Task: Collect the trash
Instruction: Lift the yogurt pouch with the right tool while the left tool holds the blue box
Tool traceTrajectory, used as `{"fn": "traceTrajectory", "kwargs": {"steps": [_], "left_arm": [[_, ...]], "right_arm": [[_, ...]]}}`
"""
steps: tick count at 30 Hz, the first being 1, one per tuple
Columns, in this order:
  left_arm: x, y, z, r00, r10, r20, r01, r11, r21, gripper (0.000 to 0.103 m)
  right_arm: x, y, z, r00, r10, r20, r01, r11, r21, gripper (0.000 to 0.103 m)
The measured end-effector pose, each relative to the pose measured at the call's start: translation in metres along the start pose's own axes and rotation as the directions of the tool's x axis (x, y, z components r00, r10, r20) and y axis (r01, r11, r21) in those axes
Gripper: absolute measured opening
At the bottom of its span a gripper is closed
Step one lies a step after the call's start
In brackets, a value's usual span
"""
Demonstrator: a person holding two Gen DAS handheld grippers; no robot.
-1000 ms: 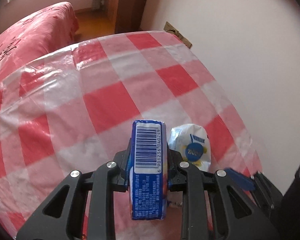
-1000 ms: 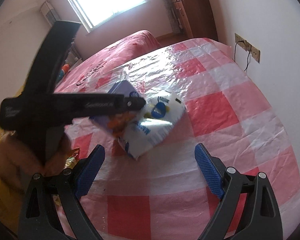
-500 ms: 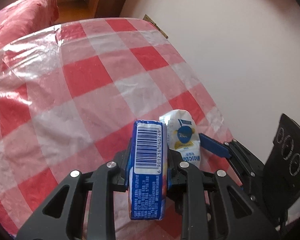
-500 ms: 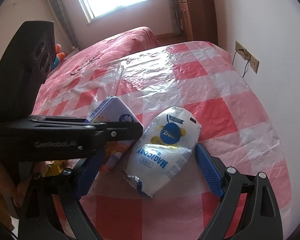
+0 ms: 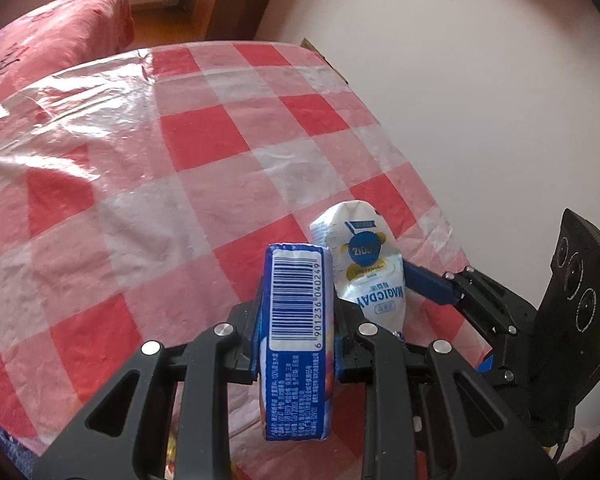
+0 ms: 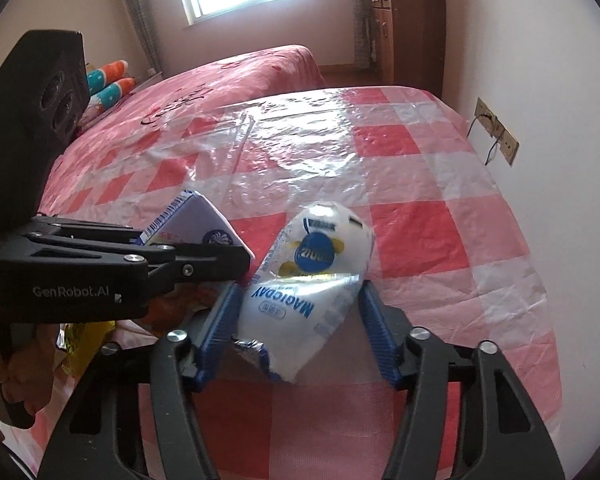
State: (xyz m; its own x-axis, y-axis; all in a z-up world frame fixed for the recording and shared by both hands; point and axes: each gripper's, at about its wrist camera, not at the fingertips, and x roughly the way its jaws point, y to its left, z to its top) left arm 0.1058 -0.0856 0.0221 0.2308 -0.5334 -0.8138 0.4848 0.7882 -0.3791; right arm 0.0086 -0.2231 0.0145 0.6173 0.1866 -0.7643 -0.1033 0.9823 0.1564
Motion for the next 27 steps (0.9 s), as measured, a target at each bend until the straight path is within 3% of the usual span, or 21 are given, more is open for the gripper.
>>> {"fn": "traceTrajectory", "kwargs": {"steps": [11,27], "left_arm": [[-0.032,0.009,-0.016,0.997,0.028,0.069,-0.024,0.998,-0.059,0.026],[-0.074,0.011,-0.050,0.989,0.009,0.150,0.009,0.993,-0.118,0.026]], "right_arm": [[-0.009,0.002,-0.006,0.999,0.050,0.021,-0.049,0.999,-0.014,0.052],[-0.036,0.019,-0.027,0.993,0.096,0.072,-0.094,0.995,-0.024,0.052]]}}
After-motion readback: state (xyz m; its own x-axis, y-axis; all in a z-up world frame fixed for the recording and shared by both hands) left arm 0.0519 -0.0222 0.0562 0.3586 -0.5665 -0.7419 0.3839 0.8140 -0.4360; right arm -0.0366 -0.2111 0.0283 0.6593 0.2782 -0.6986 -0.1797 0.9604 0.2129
